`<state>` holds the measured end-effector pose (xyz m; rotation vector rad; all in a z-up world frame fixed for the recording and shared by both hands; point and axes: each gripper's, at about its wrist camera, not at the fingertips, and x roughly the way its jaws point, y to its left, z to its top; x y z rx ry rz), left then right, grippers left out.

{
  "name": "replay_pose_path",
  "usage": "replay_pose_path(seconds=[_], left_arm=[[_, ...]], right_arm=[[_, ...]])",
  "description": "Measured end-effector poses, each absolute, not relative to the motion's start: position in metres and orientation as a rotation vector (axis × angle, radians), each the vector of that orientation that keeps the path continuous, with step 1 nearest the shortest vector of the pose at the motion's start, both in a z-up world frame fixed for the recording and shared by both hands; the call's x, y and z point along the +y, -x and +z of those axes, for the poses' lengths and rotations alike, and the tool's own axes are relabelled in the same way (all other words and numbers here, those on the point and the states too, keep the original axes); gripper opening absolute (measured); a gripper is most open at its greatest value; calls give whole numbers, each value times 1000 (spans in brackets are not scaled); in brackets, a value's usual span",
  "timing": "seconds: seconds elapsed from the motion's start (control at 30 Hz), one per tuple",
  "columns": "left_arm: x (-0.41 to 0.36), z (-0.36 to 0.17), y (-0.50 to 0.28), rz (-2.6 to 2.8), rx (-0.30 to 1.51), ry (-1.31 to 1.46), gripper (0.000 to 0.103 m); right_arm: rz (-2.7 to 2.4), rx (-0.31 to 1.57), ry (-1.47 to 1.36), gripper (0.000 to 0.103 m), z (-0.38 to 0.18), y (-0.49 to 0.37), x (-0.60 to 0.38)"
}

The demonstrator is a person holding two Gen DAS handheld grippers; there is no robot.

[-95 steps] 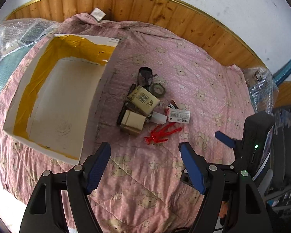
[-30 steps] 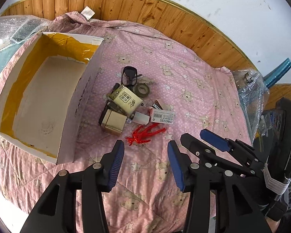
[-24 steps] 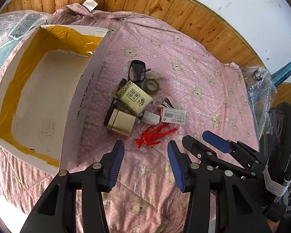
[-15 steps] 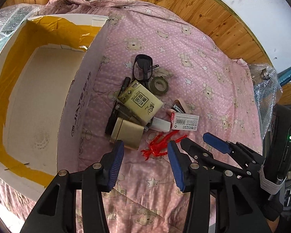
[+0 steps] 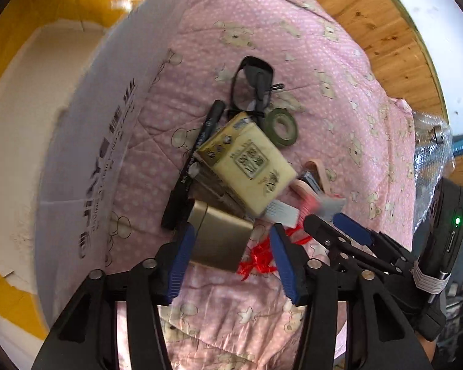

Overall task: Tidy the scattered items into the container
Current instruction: 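Grasp the red-and-white staple box with right tool while left tool grasps the gold tin, then lift the staple box with right tool while left tool lifts the gold tin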

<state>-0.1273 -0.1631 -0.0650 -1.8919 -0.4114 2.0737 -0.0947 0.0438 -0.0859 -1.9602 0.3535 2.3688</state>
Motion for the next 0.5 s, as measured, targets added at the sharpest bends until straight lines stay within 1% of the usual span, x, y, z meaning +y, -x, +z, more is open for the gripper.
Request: replay_pose_path(seconds=[0.03, 0.07, 0.27, 0.3, 0.33, 0.4, 0.43, 0.5], left_arm=[[-163, -65, 130, 2077, -413, 1873, 58], [-161, -66, 131, 2073, -414, 1866, 59], [-159, -65, 139, 2112, -389, 1842, 61], [-159, -65, 139, 2112, -389, 1842, 60], [-160, -64, 139, 2105, -383, 1843, 55], [-163, -63, 137, 2097, -365, 1855, 45], [-165, -62, 136, 2096, -352, 1868, 45], [-171, -55, 129, 2099, -381, 1871, 47]], right_arm=[[2357, 360, 1967, 65, -91, 95, 46], [2346, 366, 1973, 65, -95, 95, 48], [2303, 450, 1998, 65, -112, 97, 60], [2303, 455, 1999, 53, -111, 97, 61], [2303, 460, 2000, 34, -110, 97, 62], [2308, 473, 2003, 19, -107, 95, 65], [2311, 481, 2005, 17, -105, 94, 67], [2316, 507, 2015, 18, -103, 90, 69]])
